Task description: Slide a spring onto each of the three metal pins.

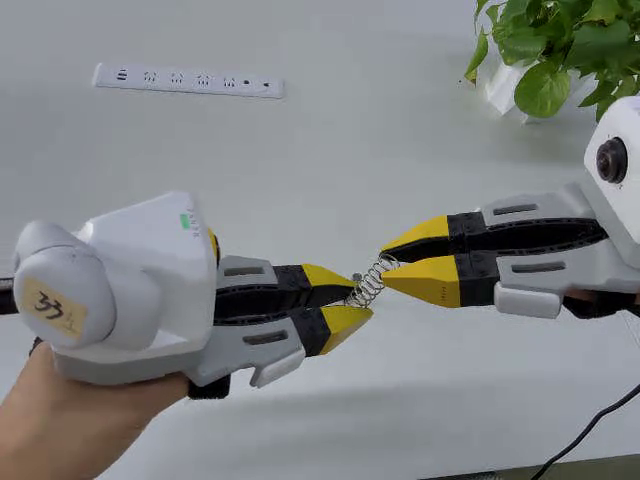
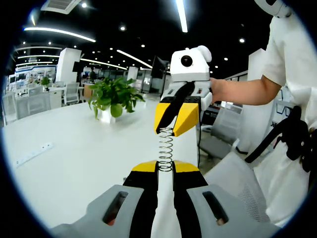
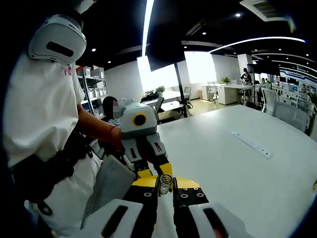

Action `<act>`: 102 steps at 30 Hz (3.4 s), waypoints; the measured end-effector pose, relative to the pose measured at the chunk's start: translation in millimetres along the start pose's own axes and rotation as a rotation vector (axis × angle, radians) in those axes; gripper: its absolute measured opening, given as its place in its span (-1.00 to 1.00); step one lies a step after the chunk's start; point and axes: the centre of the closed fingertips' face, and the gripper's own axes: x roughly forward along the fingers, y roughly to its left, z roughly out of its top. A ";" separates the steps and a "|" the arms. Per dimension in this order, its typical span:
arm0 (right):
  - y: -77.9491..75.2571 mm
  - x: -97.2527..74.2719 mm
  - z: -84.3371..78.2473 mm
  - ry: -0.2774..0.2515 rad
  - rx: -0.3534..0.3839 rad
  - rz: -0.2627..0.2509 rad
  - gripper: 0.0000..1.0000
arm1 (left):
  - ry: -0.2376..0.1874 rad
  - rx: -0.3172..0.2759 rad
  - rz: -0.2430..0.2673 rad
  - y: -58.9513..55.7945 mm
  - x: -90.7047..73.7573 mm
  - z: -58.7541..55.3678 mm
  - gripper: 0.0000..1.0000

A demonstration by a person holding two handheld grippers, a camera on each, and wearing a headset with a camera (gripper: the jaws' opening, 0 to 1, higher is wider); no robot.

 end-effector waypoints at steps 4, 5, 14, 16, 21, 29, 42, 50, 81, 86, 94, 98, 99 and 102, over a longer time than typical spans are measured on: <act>0.6 1.8 -1.3 0.016 -0.014 0.010 -0.87 | 0.001 0.000 -0.002 -0.6 0.0 -1.3 -0.87; 1.0 2.2 -1.3 0.020 -0.016 0.012 -0.87 | 0.001 -0.003 -0.004 -0.9 0.1 -1.6 -0.87; 3.0 3.6 -1.3 0.041 -0.029 0.030 -0.86 | -0.005 -0.008 -0.010 -2.4 0.3 -2.5 -0.87; 3.2 3.3 -2.1 0.049 -0.031 0.033 -0.86 | -0.007 -0.008 -0.010 -2.6 0.0 -2.9 -0.87; 4.9 3.7 -3.1 0.077 -0.034 0.052 -0.77 | -0.017 -0.014 -0.010 -2.4 -0.8 -1.8 -0.87; 5.9 5.9 -6.5 0.251 -0.160 0.124 -0.61 | -0.024 -0.016 -0.013 -2.5 -0.6 -2.4 -0.87; 12.8 20.7 -25.1 0.529 -0.362 0.287 -0.67 | -0.033 -0.020 -0.013 -0.6 -1.5 -3.2 -0.87; 10.6 18.6 -27.8 0.582 -0.402 0.328 -0.75 | -0.031 -0.020 -0.020 -1.7 -1.3 -5.7 -0.87; 9.6 26.0 -36.5 0.680 -0.440 0.381 -0.86 | -0.015 -0.006 -0.040 -1.7 -3.6 -15.5 -0.86; 9.1 27.0 -34.9 0.671 -0.424 0.369 -0.86 | -0.004 -0.002 -0.035 -0.7 -7.4 -20.1 -0.82; 1.5 23.5 -25.1 0.629 -0.382 0.307 -0.87 | 0.021 0.019 0.011 9.6 -26.1 -29.1 -0.69; -8.6 17.9 -26.6 0.627 -0.356 0.259 -0.87 | 0.043 0.027 0.054 19.8 -41.1 -39.0 -0.59; -11.2 17.1 -27.4 0.631 -0.352 0.246 -0.87 | 0.050 0.031 0.065 22.3 -44.3 -41.7 -0.57; -21.5 14.4 -31.4 0.646 -0.333 0.201 -0.86 | 0.066 0.025 0.096 30.2 -54.9 -49.5 -0.48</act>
